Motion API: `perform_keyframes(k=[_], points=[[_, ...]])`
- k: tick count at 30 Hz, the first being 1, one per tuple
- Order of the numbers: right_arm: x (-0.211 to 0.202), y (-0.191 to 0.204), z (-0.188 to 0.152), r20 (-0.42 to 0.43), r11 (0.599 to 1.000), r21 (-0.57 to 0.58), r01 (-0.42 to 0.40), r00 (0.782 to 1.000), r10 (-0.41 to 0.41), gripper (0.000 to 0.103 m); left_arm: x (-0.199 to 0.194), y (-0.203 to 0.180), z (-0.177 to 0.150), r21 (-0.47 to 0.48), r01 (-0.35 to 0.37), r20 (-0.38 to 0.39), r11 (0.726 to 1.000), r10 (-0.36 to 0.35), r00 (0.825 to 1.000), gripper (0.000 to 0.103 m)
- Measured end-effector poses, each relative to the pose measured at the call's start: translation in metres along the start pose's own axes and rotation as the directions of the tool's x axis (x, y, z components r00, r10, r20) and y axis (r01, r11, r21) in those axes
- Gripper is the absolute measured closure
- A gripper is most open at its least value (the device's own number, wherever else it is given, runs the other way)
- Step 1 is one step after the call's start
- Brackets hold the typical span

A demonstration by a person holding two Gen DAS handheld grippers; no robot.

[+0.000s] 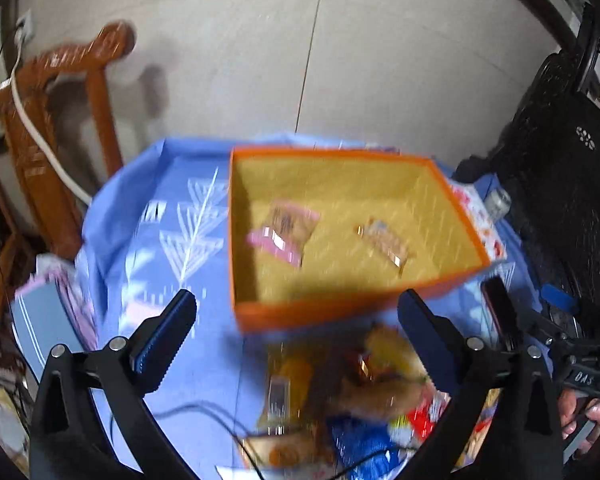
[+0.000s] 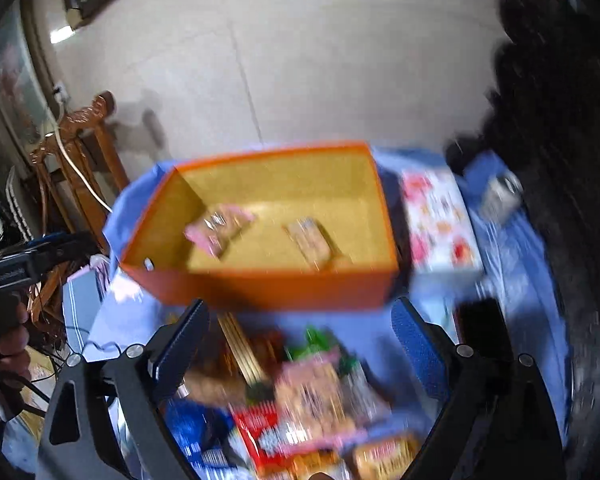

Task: Organize snacks
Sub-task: 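Carry the pink cookie bag into the orange box and open the left gripper, then grasp the blue snack bag with the left gripper while the right gripper holds a bread pack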

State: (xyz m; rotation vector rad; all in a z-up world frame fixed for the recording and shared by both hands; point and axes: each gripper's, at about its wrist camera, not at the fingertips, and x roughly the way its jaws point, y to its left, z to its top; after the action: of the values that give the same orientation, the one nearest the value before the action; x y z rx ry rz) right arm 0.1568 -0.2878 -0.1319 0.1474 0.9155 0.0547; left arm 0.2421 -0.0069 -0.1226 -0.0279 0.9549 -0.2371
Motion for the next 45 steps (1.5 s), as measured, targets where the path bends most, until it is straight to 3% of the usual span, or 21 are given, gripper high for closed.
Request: perform_keyframes(k=[4, 8, 14, 19, 29, 30, 33, 35, 45], points=[[-0.003, -0.023, -0.045, -0.107, 0.997, 0.065, 0.030, 0.994, -0.023, 0.010, -0.005, 0.000, -0.040, 0.037, -0.018, -0.043, 0.999, 0.020, 0.999, 0.004], [-0.015, -0.038, -0.094, -0.176, 0.995, 0.057, 0.076, 0.982, -0.065, 0.010, -0.014, -0.003, -0.070, 0.066, -0.018, -0.070, 0.998, 0.023, 0.997, 0.004], [-0.013, -0.042, -0.156, -0.264, 0.996, 0.038, 0.076, 0.962, -0.063, 0.010, -0.030, -0.020, -0.099, 0.084, 0.016, -0.095, 0.996, -0.008, 0.995, 0.004], [0.002, -0.047, -0.186, -0.317, 0.995, 0.037, 0.088, 0.946, -0.072, 0.010, -0.048, -0.039, -0.116, 0.139, 0.017, -0.091, 0.990, -0.005, 0.996, 0.004], [0.026, -0.061, -0.205, -0.328, 0.995, 0.073, 0.068, 0.944, -0.041, 0.010, -0.068, -0.022, -0.142, 0.109, -0.043, -0.119, 0.993, 0.056, 0.991, 0.004], [0.026, -0.063, -0.205, -0.321, 0.995, 0.081, 0.061, 0.947, -0.032, 0.012, -0.069, -0.020, -0.145, 0.104, -0.050, -0.121, 0.993, 0.062, 0.991, 0.004], [0.031, -0.067, -0.205, -0.315, 0.995, 0.095, 0.042, 0.949, -0.009, 0.031, -0.070, -0.015, -0.153, 0.092, -0.069, -0.133, 0.993, 0.081, 0.988, 0.004], [0.033, -0.071, -0.206, -0.317, 0.991, 0.121, 0.048, 0.948, -0.008, 0.031, -0.069, -0.014, -0.159, 0.093, -0.073, -0.140, 0.993, 0.086, 0.987, 0.004], [-0.025, -0.067, -0.195, -0.229, 0.983, 0.183, 0.013, 0.973, 0.030, 0.031, -0.026, -0.047, -0.169, 0.097, -0.047, -0.211, 0.994, 0.066, 0.975, 0.004]])
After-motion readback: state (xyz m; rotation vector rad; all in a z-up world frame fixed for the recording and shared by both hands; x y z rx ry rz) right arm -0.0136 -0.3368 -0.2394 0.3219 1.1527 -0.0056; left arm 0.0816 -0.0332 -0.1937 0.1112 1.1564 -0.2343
